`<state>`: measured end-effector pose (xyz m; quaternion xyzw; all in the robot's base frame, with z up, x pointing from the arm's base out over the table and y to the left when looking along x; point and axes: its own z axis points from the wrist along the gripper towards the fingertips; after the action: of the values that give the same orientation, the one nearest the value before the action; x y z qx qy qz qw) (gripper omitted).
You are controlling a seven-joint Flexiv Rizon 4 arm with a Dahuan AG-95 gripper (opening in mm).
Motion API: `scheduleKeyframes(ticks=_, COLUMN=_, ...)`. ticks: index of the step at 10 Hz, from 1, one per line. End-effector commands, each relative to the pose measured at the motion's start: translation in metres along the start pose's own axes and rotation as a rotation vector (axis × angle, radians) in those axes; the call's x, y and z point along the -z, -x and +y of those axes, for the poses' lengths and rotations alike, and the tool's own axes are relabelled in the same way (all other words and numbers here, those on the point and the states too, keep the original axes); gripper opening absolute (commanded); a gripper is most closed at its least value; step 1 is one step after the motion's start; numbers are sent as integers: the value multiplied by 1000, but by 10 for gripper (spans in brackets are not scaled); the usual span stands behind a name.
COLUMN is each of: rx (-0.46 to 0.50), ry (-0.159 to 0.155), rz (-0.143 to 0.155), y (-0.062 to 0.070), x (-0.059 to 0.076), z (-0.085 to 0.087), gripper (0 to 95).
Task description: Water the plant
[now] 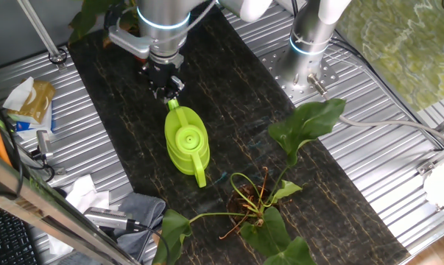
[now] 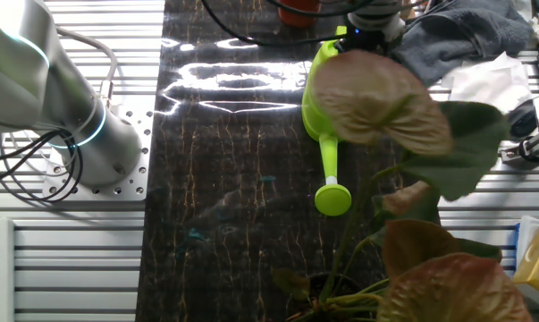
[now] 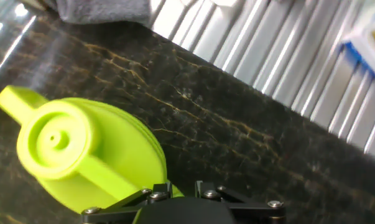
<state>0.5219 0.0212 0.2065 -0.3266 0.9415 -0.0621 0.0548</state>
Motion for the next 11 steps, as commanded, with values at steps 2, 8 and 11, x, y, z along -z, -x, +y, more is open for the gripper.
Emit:
scheduleKeyframes(ticks=2, rx=72, ry=-28, rz=-64, y=8, x=-4, z=7, gripper=190)
scheduleKeyframes(ticks=8, rx=20, ry=30, rz=-7, y=11, x=7, z=16, gripper=190)
scheduleKeyframes(ticks=11, rx=38, ry=61, rz=1, y=12, x=8, z=18, gripper=190)
